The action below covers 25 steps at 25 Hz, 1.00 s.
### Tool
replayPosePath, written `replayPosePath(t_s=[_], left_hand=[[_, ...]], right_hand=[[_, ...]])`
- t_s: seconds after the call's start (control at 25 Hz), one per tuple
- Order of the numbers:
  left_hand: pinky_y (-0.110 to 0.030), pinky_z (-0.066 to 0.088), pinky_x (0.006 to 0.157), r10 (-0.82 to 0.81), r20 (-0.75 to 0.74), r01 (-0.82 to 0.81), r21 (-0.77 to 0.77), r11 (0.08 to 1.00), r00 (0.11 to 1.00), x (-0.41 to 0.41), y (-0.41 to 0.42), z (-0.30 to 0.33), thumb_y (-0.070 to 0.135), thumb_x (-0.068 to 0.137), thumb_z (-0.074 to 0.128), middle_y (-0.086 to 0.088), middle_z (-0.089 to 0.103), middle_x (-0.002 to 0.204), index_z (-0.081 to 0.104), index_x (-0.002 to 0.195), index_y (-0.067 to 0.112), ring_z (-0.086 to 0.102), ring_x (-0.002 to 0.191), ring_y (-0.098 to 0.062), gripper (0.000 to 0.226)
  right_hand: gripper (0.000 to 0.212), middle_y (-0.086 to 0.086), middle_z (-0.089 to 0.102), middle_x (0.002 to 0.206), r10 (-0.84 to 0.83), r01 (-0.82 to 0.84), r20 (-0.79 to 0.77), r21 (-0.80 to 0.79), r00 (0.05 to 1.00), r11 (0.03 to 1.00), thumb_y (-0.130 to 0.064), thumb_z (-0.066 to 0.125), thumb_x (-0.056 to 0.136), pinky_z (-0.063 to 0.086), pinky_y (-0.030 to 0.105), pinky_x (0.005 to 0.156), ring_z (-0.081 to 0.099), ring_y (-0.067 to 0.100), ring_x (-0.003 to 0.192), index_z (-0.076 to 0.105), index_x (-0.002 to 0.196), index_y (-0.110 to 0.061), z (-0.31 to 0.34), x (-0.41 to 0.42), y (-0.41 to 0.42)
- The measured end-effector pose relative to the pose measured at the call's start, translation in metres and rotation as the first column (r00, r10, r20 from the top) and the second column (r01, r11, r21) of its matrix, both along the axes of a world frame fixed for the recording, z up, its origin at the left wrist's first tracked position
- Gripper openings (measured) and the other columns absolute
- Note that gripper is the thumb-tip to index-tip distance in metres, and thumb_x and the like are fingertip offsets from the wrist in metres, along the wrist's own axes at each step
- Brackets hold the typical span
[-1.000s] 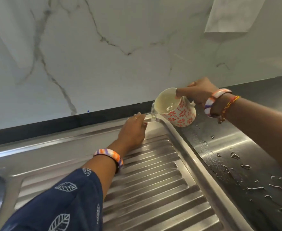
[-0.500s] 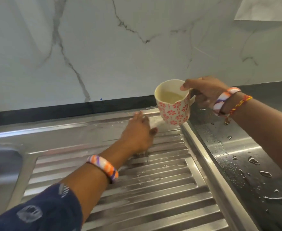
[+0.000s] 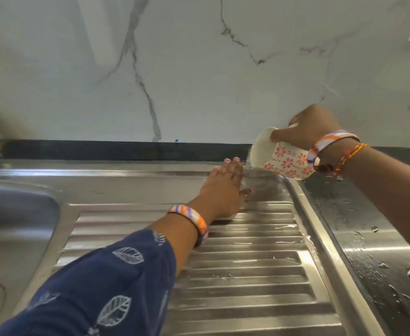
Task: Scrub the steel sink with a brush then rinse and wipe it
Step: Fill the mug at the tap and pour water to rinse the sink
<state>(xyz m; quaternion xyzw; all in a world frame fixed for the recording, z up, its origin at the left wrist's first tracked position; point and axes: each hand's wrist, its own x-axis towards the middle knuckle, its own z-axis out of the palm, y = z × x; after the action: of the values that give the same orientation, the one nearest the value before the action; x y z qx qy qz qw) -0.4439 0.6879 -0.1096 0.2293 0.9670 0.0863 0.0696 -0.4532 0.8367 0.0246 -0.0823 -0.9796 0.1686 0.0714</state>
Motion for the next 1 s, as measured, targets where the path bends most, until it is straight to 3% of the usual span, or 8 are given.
replayPosePath(t_s=[0.12,0.2,0.32,0.4,0.48,0.64,0.72,1.0], left_hand=[[-0.041,-0.001,0.119,0.285,-0.025,-0.286,-0.057,0.957,0.958,0.004,-0.053,0.000,0.044,0.100,0.020,-0.016,-0.015,0.157,-0.008,0.149,0.002,-0.012,0.146,-0.031,0.070],[-0.042,-0.002,0.119,0.483,0.001,-0.482,-0.084,0.872,0.875,0.008,-0.084,0.006,0.044,0.100,0.018,-0.021,-0.017,0.155,-0.009,0.148,-0.003,-0.013,0.145,-0.034,0.072],[-0.041,-0.001,0.120,0.498,0.041,-0.492,-0.101,0.865,0.866,0.016,-0.104,0.015,0.045,0.100,0.017,-0.021,-0.017,0.155,-0.009,0.148,-0.002,-0.014,0.145,-0.033,0.072],[-0.038,-0.001,0.120,0.358,0.083,-0.353,-0.063,0.933,0.930,0.026,-0.096,0.017,0.045,0.100,0.020,-0.018,-0.016,0.156,-0.007,0.149,0.000,-0.013,0.145,-0.030,0.072],[-0.037,-0.001,0.120,0.200,0.111,-0.200,-0.013,0.980,0.973,0.039,-0.075,0.017,0.045,0.100,0.023,-0.016,-0.014,0.157,-0.004,0.150,0.002,-0.012,0.146,-0.028,0.071],[-0.037,0.001,0.121,-0.025,0.172,0.023,0.011,1.000,0.985,0.076,-0.028,0.017,0.045,0.100,0.025,-0.015,-0.010,0.158,0.000,0.150,0.003,-0.009,0.147,-0.026,0.070],[-0.037,0.000,0.120,-0.060,0.174,0.059,0.011,0.998,0.983,0.098,-0.018,0.016,0.045,0.100,0.025,-0.014,-0.008,0.158,0.002,0.151,0.004,-0.008,0.147,-0.025,0.069],[-0.038,-0.001,0.121,0.076,0.176,-0.068,-0.055,0.996,0.981,0.151,-0.025,0.021,0.043,0.101,0.022,-0.015,-0.010,0.158,-0.003,0.150,0.002,-0.010,0.147,-0.026,0.069]], right_hand=[[0.031,0.010,0.052,0.064,0.086,-0.091,-0.035,-0.140,0.996,0.986,-0.034,0.072,0.074,0.033,0.026,0.057,0.047,0.024,0.067,0.067,0.073,-0.004,-0.005,-0.008,-0.021],[0.032,0.010,0.048,0.064,0.087,-0.105,-0.062,-0.409,0.994,0.907,-0.031,0.074,0.074,0.028,0.024,0.051,0.038,0.020,0.055,0.069,0.081,0.001,-0.009,-0.007,-0.026],[0.026,0.000,0.037,0.049,0.068,-0.065,-0.021,-0.644,0.997,0.762,-0.027,0.074,0.074,0.021,0.020,0.046,0.027,0.013,0.045,0.061,0.070,-0.006,-0.005,0.001,-0.021],[0.035,-0.007,0.035,0.036,0.120,-0.114,-0.022,-0.518,0.993,0.848,-0.024,0.073,0.076,0.022,0.015,0.038,0.029,0.009,0.036,0.051,0.054,-0.009,0.005,0.004,-0.011],[0.037,-0.002,0.040,0.044,0.176,-0.173,-0.003,-0.189,0.984,0.966,-0.025,0.072,0.078,0.027,0.020,0.042,0.038,0.012,0.045,0.049,0.051,-0.011,0.015,0.011,-0.002],[0.034,0.010,0.065,0.098,0.215,-0.235,0.111,0.222,0.970,0.946,-0.033,0.073,0.076,0.043,0.030,0.079,0.056,0.031,0.098,0.070,0.096,-0.006,0.010,0.038,0.020],[0.041,0.012,0.065,0.110,0.225,-0.254,0.134,0.274,0.965,0.928,-0.035,0.072,0.075,0.043,0.031,0.082,0.055,0.027,0.096,0.070,0.103,-0.006,0.004,0.061,0.026],[0.035,0.021,0.067,0.091,0.343,-0.363,0.151,0.127,0.927,0.923,-0.033,0.069,0.080,0.044,0.034,0.070,0.056,0.033,0.082,0.070,0.089,0.001,0.008,0.113,0.019]])
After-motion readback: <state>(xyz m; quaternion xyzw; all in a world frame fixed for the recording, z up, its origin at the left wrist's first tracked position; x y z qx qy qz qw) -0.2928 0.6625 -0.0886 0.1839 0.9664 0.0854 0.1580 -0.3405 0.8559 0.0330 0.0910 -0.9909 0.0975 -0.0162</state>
